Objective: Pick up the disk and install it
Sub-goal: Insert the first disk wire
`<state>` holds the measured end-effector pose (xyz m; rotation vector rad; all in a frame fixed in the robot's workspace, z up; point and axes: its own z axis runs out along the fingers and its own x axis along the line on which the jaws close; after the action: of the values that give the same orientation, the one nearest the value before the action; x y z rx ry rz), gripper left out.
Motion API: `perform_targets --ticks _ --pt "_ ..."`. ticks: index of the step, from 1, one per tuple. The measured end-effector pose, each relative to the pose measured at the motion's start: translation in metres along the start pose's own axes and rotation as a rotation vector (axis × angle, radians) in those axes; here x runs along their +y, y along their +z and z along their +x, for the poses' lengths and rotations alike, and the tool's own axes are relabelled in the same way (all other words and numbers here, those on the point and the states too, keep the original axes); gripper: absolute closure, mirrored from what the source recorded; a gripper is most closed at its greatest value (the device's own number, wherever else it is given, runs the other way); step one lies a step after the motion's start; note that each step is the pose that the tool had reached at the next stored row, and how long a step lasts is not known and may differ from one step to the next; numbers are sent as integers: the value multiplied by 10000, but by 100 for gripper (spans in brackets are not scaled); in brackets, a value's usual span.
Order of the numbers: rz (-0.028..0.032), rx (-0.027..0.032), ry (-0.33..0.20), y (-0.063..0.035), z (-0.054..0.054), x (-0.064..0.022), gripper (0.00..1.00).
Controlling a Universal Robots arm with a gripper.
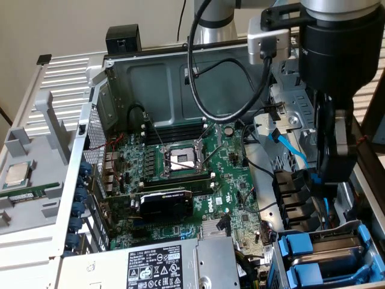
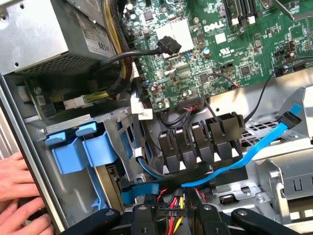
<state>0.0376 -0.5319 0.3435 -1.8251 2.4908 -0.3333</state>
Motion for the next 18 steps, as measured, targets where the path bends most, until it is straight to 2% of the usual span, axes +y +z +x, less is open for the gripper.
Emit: perform_targets --ticks 4,6,9,10,14,18 --pt "95 -28 16 -15 -14 58 65" --pt "173 -24 33 -23 -12 67 65" --pt "322 26 72 -28 -11 70 65" --pt "356 33 87 -30 -9 76 65" --pt "358 58 180 -37 4 115 65" --pt "365 122 446 -37 4 116 65"
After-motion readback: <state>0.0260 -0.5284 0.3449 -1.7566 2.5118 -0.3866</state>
